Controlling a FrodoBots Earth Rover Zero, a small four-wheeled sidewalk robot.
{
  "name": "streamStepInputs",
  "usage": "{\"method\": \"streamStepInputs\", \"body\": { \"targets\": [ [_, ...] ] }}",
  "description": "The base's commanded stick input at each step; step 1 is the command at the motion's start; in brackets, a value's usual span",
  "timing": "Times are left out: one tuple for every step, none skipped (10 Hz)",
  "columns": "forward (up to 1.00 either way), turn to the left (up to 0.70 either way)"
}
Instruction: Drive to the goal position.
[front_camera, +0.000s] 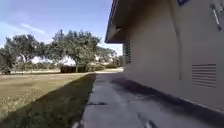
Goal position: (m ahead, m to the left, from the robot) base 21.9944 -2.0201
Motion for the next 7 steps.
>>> {"method": "streamStepInputs", "body": {
  "targets": [
    [1.00, 0.40],
    [1.00, 0.21],
    [1.00, 0.02],
    [1.00, 0.02],
    [1.00, 0.02],
    [1.00, 0.02],
    [1.00, 0.02]
  ]
}}
